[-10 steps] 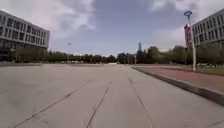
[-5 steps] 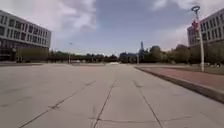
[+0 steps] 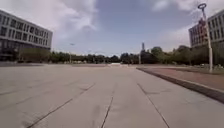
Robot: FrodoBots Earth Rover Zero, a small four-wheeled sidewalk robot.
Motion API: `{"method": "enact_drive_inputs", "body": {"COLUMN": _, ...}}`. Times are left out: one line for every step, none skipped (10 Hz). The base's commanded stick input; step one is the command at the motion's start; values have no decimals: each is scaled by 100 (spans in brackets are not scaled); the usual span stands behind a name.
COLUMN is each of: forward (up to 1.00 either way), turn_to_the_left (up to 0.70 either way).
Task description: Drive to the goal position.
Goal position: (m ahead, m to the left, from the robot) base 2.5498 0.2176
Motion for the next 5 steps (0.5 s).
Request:
{"method": "enact_drive_inputs", "body": {"forward": 100, "turn_to_the_left": 0}}
{"method": "enact_drive_inputs", "body": {"forward": 100, "turn_to_the_left": 0}}
{"method": "enact_drive_inputs", "body": {"forward": 100, "turn_to_the_left": 0}}
{"method": "enact_drive_inputs", "body": {"forward": 100, "turn_to_the_left": 0}}
{"method": "enact_drive_inputs", "body": {"forward": 100, "turn_to_the_left": 0}}
